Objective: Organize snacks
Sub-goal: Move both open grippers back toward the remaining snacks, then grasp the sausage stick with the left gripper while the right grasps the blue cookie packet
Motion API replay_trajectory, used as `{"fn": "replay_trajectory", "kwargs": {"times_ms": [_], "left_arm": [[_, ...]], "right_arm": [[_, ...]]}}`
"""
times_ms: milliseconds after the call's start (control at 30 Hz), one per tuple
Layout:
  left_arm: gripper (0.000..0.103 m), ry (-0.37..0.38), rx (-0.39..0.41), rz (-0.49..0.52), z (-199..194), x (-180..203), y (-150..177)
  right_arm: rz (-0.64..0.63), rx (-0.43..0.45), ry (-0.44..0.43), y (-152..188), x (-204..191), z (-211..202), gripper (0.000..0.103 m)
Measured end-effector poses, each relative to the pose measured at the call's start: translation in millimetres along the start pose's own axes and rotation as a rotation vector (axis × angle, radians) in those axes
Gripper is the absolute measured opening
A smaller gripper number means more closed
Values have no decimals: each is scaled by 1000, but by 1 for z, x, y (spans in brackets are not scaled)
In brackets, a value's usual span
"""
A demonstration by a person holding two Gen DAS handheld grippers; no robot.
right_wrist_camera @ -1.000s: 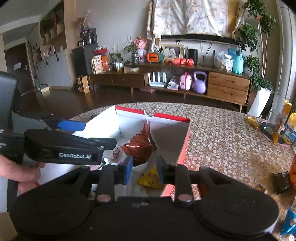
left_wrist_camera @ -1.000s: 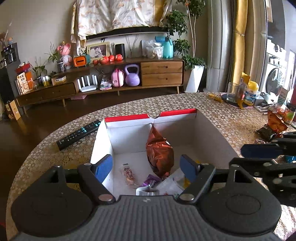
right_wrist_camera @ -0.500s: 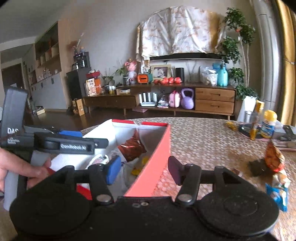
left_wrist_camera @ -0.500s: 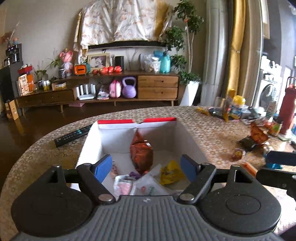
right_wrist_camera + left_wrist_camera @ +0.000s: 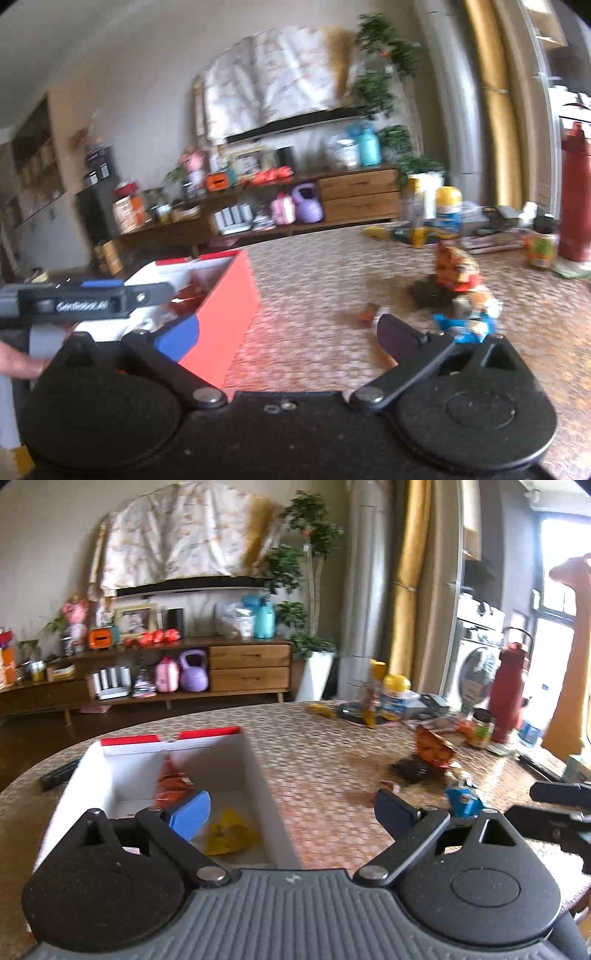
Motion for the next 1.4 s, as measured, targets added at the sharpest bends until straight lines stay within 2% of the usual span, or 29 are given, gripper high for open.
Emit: {"fn": "replay_trajectory", "kwargs": {"times_ms": [333, 400, 467, 600, 800, 933, 1033, 1300, 1400], "left_arm": [[96, 151, 2, 3, 9, 67, 0], [96, 175, -2, 6, 13, 79, 0], [96, 202, -4, 10, 17, 90, 1], [96, 235, -8, 12, 26, 109, 5], [96, 245, -11, 4, 44, 128, 12], [96, 264, -53, 39, 62, 142, 25], [96, 275, -90, 54, 76, 151, 38], [96, 241, -145, 97, 117, 158, 66], [96, 221, -164, 119, 131, 157, 75]], "right_arm": [[65, 70, 185, -1, 72, -15, 103], [68, 64, 200, 0, 82, -18, 103], [65, 88, 232, -1, 92, -24, 103], [74, 135, 236, -10, 103, -31, 103], [-77, 223, 301, -20, 115, -39, 103], [33, 140, 264, -13, 132, -33, 103], [116, 130, 252, -7, 143, -32, 103], [87, 55, 245, 11, 152, -14, 103], [114, 38, 243, 15, 158, -7, 103]]}}
Point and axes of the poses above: each gripper's, at about its wrist camera, not at the fingertips, and z roughly the way its jaws point, x to its right, y to its underside, the point moved 10 cm from there along z, roughly the way its jaws point, and after that the axes turned 11 degrees about x, right-handed, at the moved point
